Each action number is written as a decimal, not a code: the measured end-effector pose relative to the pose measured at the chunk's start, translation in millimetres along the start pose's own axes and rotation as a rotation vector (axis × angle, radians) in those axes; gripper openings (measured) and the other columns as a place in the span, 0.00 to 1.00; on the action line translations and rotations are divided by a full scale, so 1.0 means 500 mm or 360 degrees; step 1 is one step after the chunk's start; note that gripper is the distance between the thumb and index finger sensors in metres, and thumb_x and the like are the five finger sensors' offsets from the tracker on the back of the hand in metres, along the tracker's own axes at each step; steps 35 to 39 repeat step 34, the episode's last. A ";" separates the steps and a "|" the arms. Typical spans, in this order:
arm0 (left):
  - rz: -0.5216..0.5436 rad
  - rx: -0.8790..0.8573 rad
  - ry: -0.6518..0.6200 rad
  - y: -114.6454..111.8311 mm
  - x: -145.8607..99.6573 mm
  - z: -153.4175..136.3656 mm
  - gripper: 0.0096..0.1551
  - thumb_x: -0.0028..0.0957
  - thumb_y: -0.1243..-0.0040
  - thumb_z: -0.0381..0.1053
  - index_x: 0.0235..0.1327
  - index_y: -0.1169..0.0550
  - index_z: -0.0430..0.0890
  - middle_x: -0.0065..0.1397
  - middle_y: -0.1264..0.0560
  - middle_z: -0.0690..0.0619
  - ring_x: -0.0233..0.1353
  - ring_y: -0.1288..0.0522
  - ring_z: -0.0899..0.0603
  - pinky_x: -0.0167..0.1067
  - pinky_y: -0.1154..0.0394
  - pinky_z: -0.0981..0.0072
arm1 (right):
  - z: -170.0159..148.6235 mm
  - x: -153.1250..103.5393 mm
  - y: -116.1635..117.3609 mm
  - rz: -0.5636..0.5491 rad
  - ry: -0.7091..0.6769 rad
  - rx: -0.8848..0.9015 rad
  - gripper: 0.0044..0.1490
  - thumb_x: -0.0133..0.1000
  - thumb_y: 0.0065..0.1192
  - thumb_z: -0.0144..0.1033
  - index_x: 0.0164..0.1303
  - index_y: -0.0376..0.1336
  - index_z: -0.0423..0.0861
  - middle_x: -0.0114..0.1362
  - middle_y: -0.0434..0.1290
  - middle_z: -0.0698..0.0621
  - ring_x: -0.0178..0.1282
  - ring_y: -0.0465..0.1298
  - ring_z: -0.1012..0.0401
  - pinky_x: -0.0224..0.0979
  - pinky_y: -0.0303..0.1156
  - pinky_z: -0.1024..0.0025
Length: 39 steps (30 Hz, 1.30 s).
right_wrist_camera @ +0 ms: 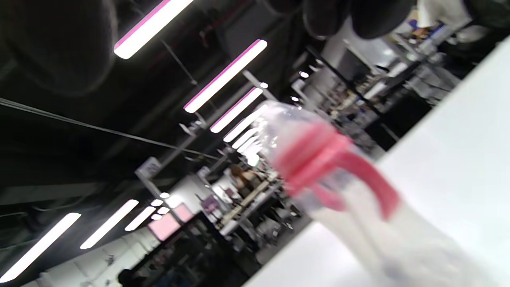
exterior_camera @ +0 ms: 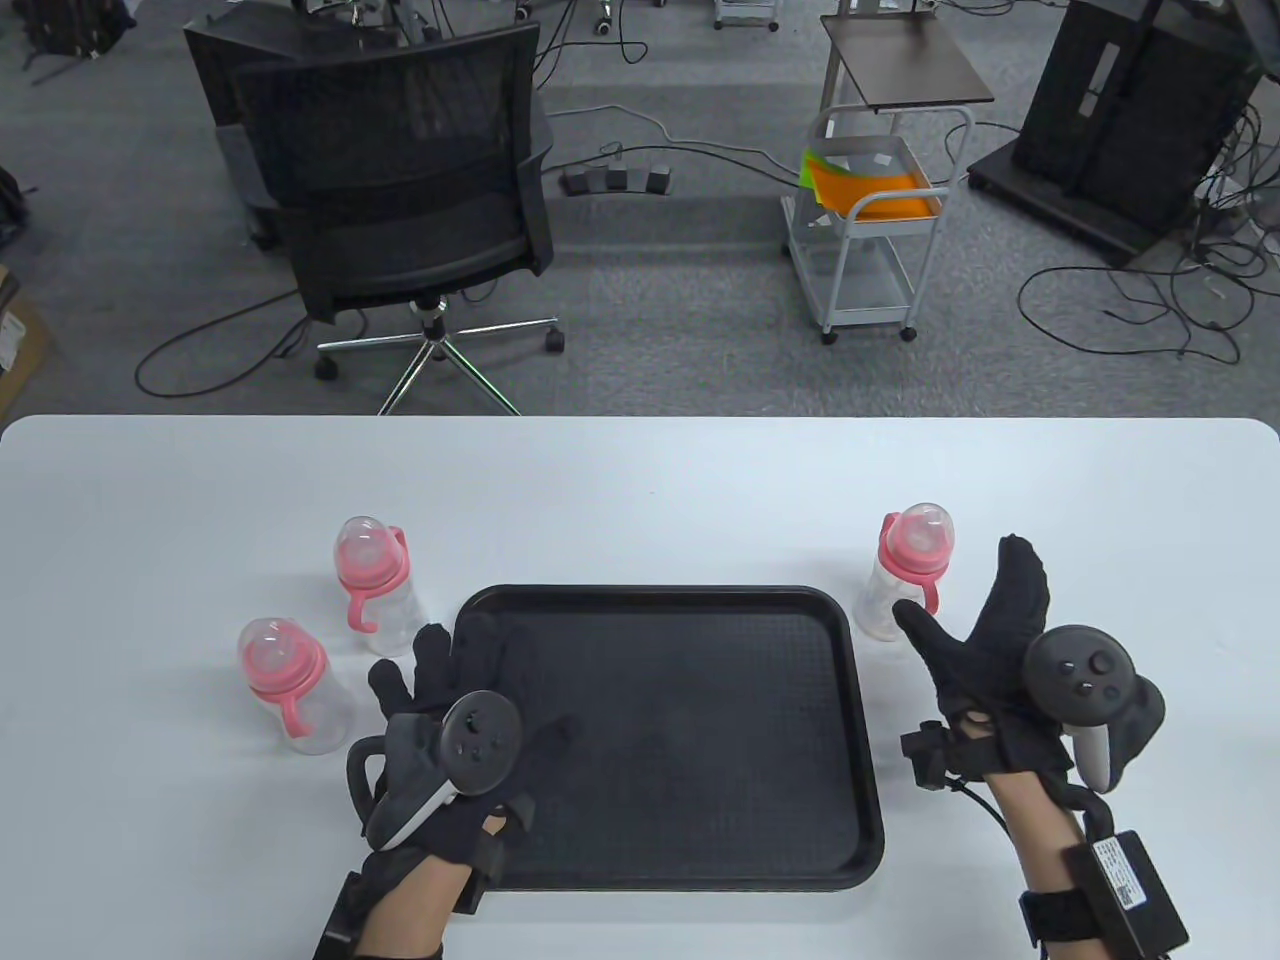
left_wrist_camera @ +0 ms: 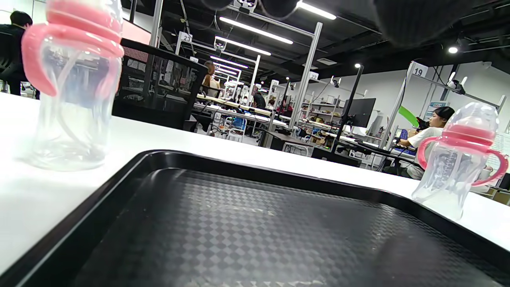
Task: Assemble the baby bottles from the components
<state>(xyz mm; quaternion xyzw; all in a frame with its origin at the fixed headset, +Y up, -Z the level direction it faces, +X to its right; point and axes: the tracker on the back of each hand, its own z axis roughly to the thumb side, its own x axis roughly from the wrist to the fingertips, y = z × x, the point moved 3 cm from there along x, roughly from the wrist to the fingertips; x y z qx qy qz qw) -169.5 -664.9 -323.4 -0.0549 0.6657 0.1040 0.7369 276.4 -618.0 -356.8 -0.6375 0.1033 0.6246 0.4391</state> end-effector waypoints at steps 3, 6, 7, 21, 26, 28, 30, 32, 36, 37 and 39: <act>0.0005 0.0039 0.0014 0.005 -0.004 0.001 0.58 0.49 0.54 0.85 0.87 0.53 0.60 0.90 0.60 0.48 0.86 0.63 0.25 0.67 0.67 0.14 | 0.091 -0.040 -0.004 -0.0081 -0.0197 -0.0067 0.69 0.48 0.63 0.64 0.80 0.34 0.37 0.80 0.40 0.31 0.78 0.52 0.31 0.75 0.57 0.31; -0.0007 0.0096 0.0031 0.009 -0.008 0.002 0.59 0.49 0.58 0.87 0.88 0.56 0.60 0.90 0.63 0.49 0.86 0.67 0.26 0.67 0.68 0.14 | 0.158 -0.078 0.008 -0.0126 -0.0355 -0.0172 0.65 0.49 0.58 0.64 0.80 0.35 0.38 0.80 0.40 0.31 0.78 0.51 0.30 0.75 0.56 0.30; -0.0027 0.0115 0.0041 0.009 -0.010 0.002 0.59 0.49 0.59 0.87 0.87 0.57 0.61 0.90 0.65 0.49 0.85 0.69 0.26 0.67 0.69 0.15 | 0.181 -0.094 0.017 -0.0134 -0.0421 -0.0225 0.65 0.49 0.58 0.64 0.81 0.35 0.39 0.80 0.40 0.31 0.78 0.51 0.30 0.75 0.56 0.29; -0.0363 0.0275 0.0029 -0.019 -0.010 0.017 0.64 0.48 0.59 0.91 0.83 0.68 0.61 0.85 0.76 0.51 0.82 0.77 0.26 0.63 0.68 0.10 | 0.245 -0.203 0.190 0.0252 -0.0915 -0.0863 0.55 0.47 0.51 0.66 0.82 0.51 0.46 0.84 0.51 0.39 0.81 0.51 0.31 0.73 0.52 0.22; -0.0475 0.0328 -0.0023 -0.034 -0.011 0.030 0.64 0.49 0.59 0.91 0.83 0.68 0.62 0.85 0.76 0.54 0.81 0.80 0.29 0.63 0.72 0.14 | 0.225 -0.212 0.225 0.0379 -0.0918 -0.0976 0.57 0.46 0.55 0.66 0.81 0.50 0.46 0.84 0.50 0.39 0.80 0.52 0.31 0.73 0.52 0.23; -0.0475 0.0311 -0.0048 -0.032 -0.013 0.033 0.63 0.49 0.59 0.91 0.84 0.67 0.62 0.86 0.76 0.55 0.81 0.81 0.30 0.63 0.74 0.15 | 0.222 -0.212 0.233 0.0441 -0.0951 -0.0987 0.56 0.46 0.55 0.65 0.81 0.51 0.46 0.84 0.50 0.39 0.81 0.51 0.31 0.74 0.52 0.23; -0.0472 0.0328 -0.0054 -0.032 -0.015 0.036 0.64 0.49 0.58 0.91 0.83 0.67 0.62 0.86 0.76 0.55 0.81 0.81 0.30 0.63 0.74 0.15 | 0.216 -0.209 0.236 0.0464 -0.0929 -0.1027 0.56 0.46 0.55 0.64 0.81 0.50 0.46 0.84 0.49 0.39 0.81 0.50 0.31 0.74 0.52 0.23; -0.0492 0.0344 -0.0054 -0.036 -0.015 0.038 0.64 0.49 0.58 0.91 0.83 0.67 0.61 0.85 0.76 0.54 0.80 0.81 0.30 0.62 0.74 0.15 | 0.212 -0.206 0.237 0.0462 -0.0915 -0.1020 0.57 0.46 0.55 0.65 0.81 0.50 0.46 0.84 0.49 0.39 0.81 0.50 0.31 0.74 0.52 0.23; -0.0525 0.0347 -0.0054 -0.043 -0.014 0.039 0.65 0.48 0.58 0.91 0.82 0.69 0.61 0.85 0.77 0.53 0.80 0.81 0.29 0.62 0.74 0.15 | 0.206 -0.204 0.240 0.0480 -0.0891 -0.1022 0.57 0.46 0.55 0.65 0.81 0.49 0.45 0.84 0.48 0.39 0.81 0.50 0.31 0.74 0.52 0.23; -0.0525 0.0347 -0.0054 -0.043 -0.014 0.039 0.65 0.48 0.58 0.91 0.82 0.69 0.61 0.85 0.77 0.53 0.80 0.81 0.29 0.62 0.74 0.15 | 0.206 -0.204 0.240 0.0480 -0.0891 -0.1022 0.57 0.46 0.55 0.65 0.81 0.49 0.45 0.84 0.48 0.39 0.81 0.50 0.31 0.74 0.52 0.23; -0.0525 0.0347 -0.0054 -0.043 -0.014 0.039 0.65 0.48 0.58 0.91 0.82 0.69 0.61 0.85 0.77 0.53 0.80 0.81 0.29 0.62 0.74 0.15 | 0.206 -0.204 0.240 0.0480 -0.0891 -0.1022 0.57 0.46 0.55 0.65 0.81 0.49 0.45 0.84 0.48 0.39 0.81 0.50 0.31 0.74 0.52 0.23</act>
